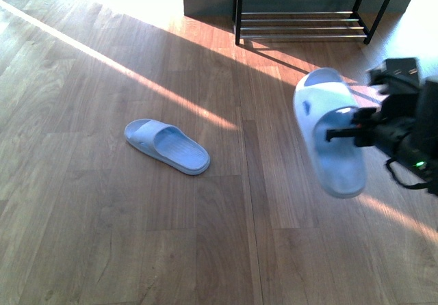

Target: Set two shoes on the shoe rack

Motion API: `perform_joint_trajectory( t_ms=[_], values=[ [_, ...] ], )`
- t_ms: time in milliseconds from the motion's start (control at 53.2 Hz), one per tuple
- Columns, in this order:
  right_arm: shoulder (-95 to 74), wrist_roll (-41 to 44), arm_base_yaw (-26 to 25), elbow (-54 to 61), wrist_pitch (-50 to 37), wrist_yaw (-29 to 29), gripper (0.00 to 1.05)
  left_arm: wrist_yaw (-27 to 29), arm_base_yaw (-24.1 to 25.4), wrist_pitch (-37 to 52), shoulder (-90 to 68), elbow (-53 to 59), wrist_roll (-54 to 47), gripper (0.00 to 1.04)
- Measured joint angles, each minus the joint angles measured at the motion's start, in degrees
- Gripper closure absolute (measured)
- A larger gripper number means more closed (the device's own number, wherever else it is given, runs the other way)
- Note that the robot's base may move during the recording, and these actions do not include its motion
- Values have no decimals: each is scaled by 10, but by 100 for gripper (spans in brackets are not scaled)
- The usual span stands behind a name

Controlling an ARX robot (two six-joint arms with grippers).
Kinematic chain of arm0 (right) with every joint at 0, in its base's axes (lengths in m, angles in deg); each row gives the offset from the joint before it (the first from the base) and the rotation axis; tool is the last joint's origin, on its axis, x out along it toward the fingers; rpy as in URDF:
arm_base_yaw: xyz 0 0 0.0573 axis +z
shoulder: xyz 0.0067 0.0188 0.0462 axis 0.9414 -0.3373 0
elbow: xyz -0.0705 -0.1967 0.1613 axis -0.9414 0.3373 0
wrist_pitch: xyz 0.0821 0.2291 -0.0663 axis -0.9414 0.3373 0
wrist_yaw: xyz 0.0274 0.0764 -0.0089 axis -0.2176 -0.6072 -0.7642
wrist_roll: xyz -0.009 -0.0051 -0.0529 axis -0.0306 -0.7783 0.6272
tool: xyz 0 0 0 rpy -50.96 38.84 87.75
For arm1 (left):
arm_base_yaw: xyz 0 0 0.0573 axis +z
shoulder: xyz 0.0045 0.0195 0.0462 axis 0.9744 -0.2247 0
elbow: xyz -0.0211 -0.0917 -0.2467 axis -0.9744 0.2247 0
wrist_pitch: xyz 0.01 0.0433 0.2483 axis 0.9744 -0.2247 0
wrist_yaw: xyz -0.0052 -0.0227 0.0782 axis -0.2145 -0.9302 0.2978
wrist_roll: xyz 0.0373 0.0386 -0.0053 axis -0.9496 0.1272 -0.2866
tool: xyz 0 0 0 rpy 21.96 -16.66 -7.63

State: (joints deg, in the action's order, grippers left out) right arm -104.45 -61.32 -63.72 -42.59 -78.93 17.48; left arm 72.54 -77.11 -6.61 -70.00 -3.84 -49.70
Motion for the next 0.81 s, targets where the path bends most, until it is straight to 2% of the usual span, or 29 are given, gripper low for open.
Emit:
perform_joint_trajectory(
  t_ms=[169, 376, 809],
  values=[
    [183, -9, -75, 90, 36, -21, 103, 0, 0, 0, 0, 0, 0, 9],
    [330, -11, -125, 164, 101, -53, 103, 0, 0, 0, 0, 0, 0, 9],
    [364, -12, -132, 186, 114, -62, 103, 0, 0, 0, 0, 0, 0, 9]
  ],
)
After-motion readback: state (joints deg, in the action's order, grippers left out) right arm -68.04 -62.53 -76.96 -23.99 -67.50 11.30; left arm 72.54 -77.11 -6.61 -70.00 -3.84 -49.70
